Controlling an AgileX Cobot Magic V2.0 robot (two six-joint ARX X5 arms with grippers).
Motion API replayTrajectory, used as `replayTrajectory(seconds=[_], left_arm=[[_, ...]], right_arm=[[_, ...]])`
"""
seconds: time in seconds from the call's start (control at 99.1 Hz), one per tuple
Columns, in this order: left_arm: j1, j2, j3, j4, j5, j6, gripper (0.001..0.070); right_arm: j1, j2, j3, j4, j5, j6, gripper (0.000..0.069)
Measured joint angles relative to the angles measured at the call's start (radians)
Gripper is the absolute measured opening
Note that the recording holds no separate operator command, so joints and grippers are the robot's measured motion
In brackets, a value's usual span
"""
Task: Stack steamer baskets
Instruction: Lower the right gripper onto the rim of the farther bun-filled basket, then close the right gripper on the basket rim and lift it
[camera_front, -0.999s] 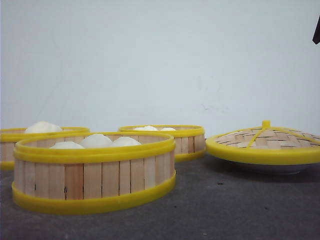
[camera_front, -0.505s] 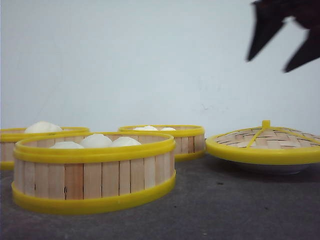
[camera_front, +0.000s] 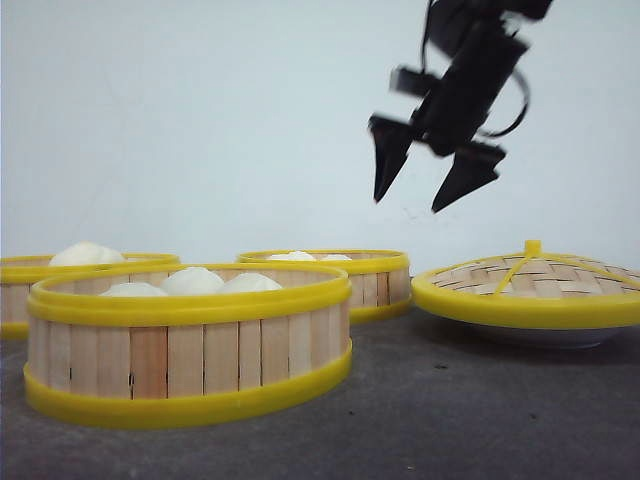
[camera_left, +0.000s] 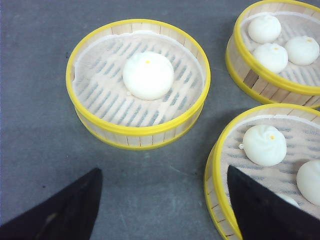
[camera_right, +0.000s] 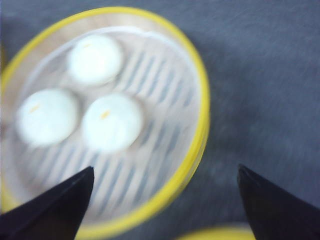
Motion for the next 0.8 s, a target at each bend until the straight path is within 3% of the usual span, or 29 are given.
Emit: replayTrajectory(seconds=[0.202, 0.484, 0.676, 0.797], left_arm=[[0.000, 0.000, 0.000, -0.005, 0.000, 0.000, 0.0478], [0.000, 0.000, 0.000, -0.005, 0.000, 0.000, 0.0478], [0.000, 0.000, 0.000, -0.005, 0.000, 0.000, 0.0478], [0.000, 0.000, 0.000, -0.005, 0.000, 0.000, 0.0478]], right_arm=[[0.007, 0.195, 0.190, -0.036, 0.078, -0.020, 0.0544], [0.007, 0.271, 0.207, -0.037, 0.080, -0.027, 0.0463], [0.007, 0.274, 0.208, -0.033, 0.080, -0.025, 0.0213], [0.007, 0.274, 0.208, -0.023, 0.089, -0.014, 0.0119]])
